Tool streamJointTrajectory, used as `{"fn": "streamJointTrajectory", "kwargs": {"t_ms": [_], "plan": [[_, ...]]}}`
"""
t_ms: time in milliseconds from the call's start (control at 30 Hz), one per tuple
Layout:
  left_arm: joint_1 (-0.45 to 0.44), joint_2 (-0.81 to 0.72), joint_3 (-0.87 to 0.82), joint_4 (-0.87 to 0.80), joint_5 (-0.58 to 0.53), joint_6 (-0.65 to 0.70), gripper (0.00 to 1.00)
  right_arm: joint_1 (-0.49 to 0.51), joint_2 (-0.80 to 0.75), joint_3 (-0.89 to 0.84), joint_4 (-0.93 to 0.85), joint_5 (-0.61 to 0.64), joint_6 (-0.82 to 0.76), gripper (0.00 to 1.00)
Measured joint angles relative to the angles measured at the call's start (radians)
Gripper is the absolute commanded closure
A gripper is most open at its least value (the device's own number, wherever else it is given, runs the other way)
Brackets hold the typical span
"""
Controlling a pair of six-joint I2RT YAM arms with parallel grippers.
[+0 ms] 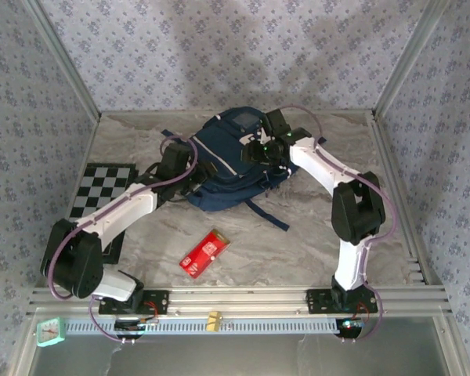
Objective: Pack books, pencil case, and school supplies into a backpack
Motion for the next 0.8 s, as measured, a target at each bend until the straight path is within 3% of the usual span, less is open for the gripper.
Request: {"fn": "streamJointTrajectory", "kwargs": {"t_ms": [100, 267, 367, 567, 800], "plan": [[-0.003, 0.023, 0.013, -0.002, -0.023, 0.000, 0.46, -0.001, 0.052, 0.045, -0.018, -0.034, -0.002, 0.53], [0.003, 0.077, 0.065, -0.002, -0.046, 0.029, 0.46, -0.011, 0.102, 0.082, -0.040, -0.063, 0.001, 0.86], [0.016, 0.098, 0.078, 0.002, -0.049, 0.067, 0.46, -0.015, 0.095, 0.079, -0.030, -0.085, 0.009, 1.00], [0.053, 0.177, 0.118, 0.021, -0.008, 0.156, 0.43, -0.004, -0.035, -0.090, 0.129, -0.082, 0.054, 1.00], [0.094, 0.210, 0.173, 0.053, 0.009, 0.262, 0.34, -0.004, -0.236, -0.289, 0.238, -0.044, 0.227, 1.00]]}}
